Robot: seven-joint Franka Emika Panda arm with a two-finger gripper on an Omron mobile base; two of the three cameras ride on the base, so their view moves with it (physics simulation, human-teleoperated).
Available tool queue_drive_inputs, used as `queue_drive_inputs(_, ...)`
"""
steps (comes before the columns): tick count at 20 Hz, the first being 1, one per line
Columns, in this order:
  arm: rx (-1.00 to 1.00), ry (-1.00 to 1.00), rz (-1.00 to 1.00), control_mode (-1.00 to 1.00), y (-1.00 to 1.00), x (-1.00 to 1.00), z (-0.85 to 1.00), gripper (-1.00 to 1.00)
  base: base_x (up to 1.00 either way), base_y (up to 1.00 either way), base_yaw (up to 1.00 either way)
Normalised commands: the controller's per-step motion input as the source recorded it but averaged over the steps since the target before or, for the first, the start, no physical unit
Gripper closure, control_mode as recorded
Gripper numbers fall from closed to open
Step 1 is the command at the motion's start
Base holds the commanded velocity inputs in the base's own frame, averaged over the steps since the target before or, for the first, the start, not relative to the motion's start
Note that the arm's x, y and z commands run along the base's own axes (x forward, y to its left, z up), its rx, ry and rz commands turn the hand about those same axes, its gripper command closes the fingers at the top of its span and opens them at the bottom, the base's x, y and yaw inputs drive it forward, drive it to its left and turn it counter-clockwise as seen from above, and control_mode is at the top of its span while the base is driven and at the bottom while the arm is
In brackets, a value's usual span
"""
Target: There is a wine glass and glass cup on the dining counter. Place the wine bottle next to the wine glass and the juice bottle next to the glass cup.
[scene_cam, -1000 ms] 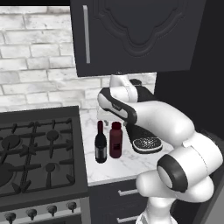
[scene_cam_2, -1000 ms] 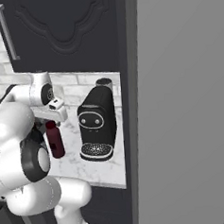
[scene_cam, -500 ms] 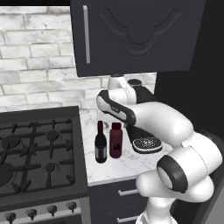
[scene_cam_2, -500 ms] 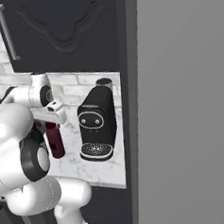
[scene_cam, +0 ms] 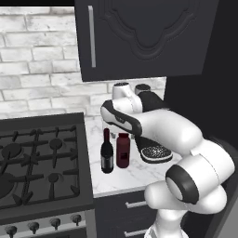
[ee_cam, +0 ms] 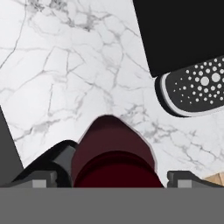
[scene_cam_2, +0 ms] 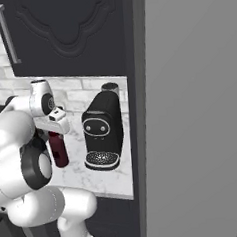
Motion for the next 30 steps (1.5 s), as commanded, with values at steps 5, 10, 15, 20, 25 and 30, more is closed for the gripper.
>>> queue_drive_inputs(5, 0.0, 0.03, -0.04, -1.0, 0.0, 0.0, -0.08, 1.0, 0.0, 0.0, 0.0)
queue_drive_inputs(10, 0.0, 0.01, -0.02, -1.0, 0.0, -0.05, -0.03, 1.0, 0.0, 0.0, 0.0)
queue_drive_inputs(15, 0.0, 0.0, -0.02, -1.0, -0.1, -0.24, 0.01, 1.0, 0.0, 0.0, 0.0)
queue_drive_inputs(20, 0.0, 0.0, -0.01, -1.0, -0.16, -0.36, 0.18, 1.0, 0.0, 0.0, 0.0)
queue_drive_inputs(25, 0.0, 0.0, 0.0, -1.0, -0.15, -0.46, 0.23, 1.0, 0.0, 0.0, 0.0)
queue_drive_inputs(30, 0.0, -0.03, 0.0, -1.0, -0.08, -0.52, 0.22, 1.0, 0.0, 0.0, 0.0)
